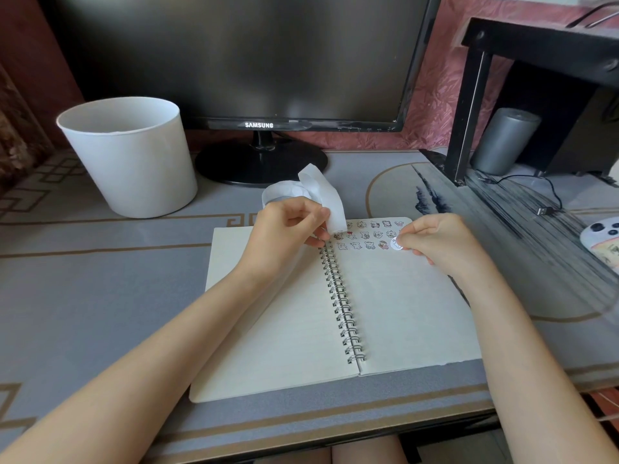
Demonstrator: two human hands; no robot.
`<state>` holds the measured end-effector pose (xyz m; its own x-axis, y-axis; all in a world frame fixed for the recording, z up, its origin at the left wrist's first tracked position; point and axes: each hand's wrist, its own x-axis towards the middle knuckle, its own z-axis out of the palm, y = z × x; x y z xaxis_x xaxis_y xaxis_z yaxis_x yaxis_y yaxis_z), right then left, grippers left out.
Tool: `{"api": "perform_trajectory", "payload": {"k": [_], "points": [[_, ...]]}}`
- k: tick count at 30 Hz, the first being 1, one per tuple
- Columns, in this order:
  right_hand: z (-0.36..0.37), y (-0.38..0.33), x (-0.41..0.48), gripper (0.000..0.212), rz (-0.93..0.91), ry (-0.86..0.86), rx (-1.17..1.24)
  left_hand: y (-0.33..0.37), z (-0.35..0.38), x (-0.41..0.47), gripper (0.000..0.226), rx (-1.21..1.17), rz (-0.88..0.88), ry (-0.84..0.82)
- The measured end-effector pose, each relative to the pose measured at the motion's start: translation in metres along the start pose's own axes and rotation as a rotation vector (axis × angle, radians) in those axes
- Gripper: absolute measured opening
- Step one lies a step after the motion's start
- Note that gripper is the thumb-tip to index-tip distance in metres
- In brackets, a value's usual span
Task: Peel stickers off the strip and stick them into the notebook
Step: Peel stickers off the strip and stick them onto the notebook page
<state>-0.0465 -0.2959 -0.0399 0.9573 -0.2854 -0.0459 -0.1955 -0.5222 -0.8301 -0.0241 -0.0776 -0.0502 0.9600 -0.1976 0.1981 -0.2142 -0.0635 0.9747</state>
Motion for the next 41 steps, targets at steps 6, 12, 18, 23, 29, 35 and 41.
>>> {"api": "perform_trajectory", "payload": {"k": [6,12,18,23,29,35,41], "points": [[0.003,0.003,0.003,0.016,-0.014,0.032,-0.039,0.000,0.001,0.000,0.023,0.007,0.003,-0.002],[0.005,0.005,0.005,0.017,-0.028,0.042,-0.039,0.000,0.000,0.000,0.023,0.007,0.002,-0.002],[0.004,0.008,0.006,0.012,-0.041,0.049,-0.035,0.000,0.000,0.000,0.022,0.006,0.001,0.000],[0.002,0.014,0.012,0.016,-0.017,0.056,-0.023,0.001,0.000,0.000,0.021,0.013,-0.002,0.004],[0.002,0.015,0.014,0.008,-0.050,0.091,0.022,0.001,0.000,-0.001,0.021,0.013,0.003,-0.004],[0.007,0.020,0.018,0.015,-0.071,0.096,-0.029,0.003,0.000,-0.002,0.022,0.010,0.007,-0.009],[0.004,0.018,0.016,0.008,-0.086,0.100,-0.008,0.003,0.001,-0.002,0.023,0.004,0.009,-0.007]]}}
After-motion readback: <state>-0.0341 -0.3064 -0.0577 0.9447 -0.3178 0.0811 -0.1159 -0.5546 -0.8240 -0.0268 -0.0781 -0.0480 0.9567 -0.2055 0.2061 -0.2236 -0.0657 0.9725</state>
